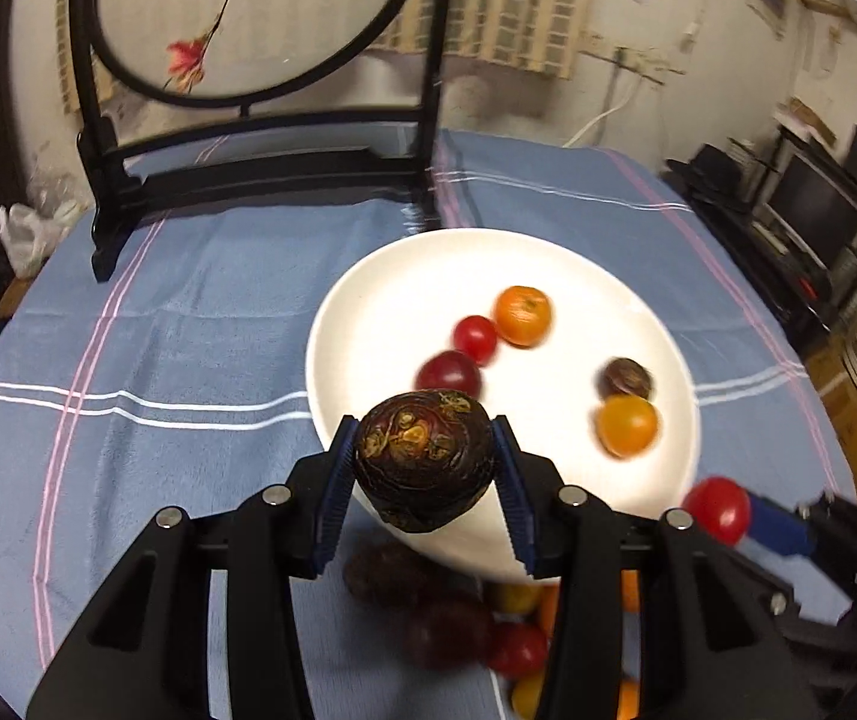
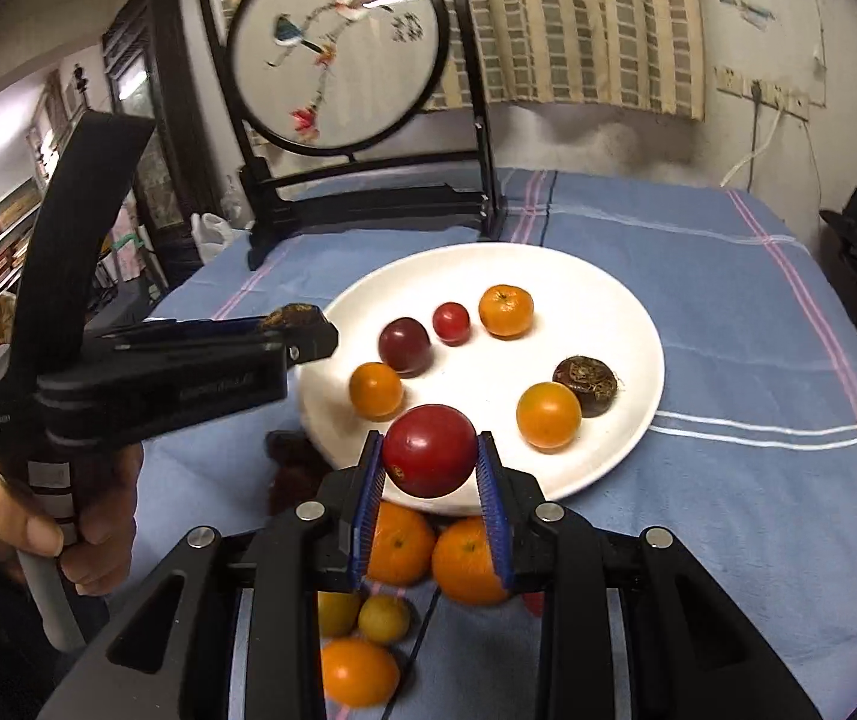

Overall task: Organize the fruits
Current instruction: 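Lower both fruits onto the plate and open both tools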

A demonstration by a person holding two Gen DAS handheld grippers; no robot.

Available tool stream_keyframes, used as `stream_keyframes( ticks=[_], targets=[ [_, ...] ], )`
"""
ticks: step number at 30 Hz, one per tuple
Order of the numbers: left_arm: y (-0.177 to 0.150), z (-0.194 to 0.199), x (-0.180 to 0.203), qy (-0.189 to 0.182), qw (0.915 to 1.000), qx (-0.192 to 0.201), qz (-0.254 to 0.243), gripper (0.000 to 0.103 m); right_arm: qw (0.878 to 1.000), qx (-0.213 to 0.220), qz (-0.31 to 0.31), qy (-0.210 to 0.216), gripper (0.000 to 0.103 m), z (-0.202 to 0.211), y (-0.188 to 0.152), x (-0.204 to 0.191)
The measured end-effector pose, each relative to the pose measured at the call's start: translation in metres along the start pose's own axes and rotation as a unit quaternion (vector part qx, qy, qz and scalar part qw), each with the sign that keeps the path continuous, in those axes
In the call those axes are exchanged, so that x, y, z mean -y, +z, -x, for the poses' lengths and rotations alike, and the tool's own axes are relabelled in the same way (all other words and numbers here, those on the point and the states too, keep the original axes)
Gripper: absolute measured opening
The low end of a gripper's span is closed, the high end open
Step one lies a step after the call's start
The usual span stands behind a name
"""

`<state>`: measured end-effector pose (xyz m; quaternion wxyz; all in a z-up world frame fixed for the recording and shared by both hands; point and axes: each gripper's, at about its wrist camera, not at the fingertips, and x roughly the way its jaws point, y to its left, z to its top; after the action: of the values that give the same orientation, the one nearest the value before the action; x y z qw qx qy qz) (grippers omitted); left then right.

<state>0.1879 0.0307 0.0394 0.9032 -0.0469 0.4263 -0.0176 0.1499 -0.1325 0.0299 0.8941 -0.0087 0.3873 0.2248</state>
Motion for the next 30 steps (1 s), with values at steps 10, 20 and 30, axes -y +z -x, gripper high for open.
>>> stream_keyframes(
  ticks=[10,20,30],
  targets=[
    [0.007,-0.047,-0.011,0.010,0.9994,-0.026,0.018,0.054,0.999,-0.018,-0.043,0.004,0.046,-0.024,-0.006,0.023],
    [-0.004,-0.005,0.000,0.006,0.9997,0.021,0.006,0.086,0.998,0.015,-0.064,0.024,0.055,-0.002,-0.006,0.031],
    [-0.052,0.030,-0.005,-0.007,0.9994,0.023,0.024,0.093,0.996,0.026,-0.081,-0.003,0.075,0.022,-0.019,0.053]
  ],
)
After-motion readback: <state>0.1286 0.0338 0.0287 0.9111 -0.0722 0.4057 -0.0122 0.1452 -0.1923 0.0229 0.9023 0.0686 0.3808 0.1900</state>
